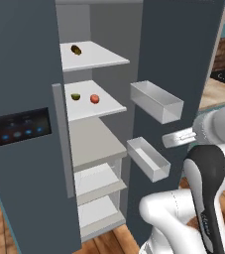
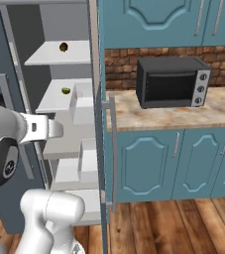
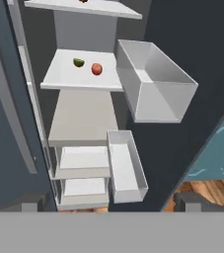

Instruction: Place the peach in the correct fridge rack based on whether it is a fruit or vegetable. Finally, close the fridge door.

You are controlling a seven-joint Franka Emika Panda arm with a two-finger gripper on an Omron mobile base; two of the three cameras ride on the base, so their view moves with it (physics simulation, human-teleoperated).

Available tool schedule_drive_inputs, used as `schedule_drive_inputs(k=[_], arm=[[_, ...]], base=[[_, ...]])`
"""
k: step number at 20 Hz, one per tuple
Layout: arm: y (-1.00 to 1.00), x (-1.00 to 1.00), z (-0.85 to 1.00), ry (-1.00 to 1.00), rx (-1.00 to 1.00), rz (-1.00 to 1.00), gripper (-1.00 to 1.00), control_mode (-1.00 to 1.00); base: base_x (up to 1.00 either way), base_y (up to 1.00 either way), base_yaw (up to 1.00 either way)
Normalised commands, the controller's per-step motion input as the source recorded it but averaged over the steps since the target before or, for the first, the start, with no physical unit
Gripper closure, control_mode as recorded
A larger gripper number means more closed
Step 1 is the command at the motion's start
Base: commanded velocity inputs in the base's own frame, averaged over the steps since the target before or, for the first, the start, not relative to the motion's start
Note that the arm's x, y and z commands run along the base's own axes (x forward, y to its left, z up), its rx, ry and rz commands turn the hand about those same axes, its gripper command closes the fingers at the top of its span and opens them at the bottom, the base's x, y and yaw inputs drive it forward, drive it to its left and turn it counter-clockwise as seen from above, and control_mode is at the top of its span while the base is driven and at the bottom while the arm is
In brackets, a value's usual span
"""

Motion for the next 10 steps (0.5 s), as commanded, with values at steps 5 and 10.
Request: schedule_drive_inputs(k=[5, 10], arm=[[-0.5, -0.47, -0.07, -0.3, 0.03, -0.09, -1.0, -1.0], [-0.82, -0.22, -0.06, -0.21, 0.12, -0.05, -1.0, -1.0]], base=[[0.0, 0.0, 0.0], [0.0, 0.0, 0.0]])
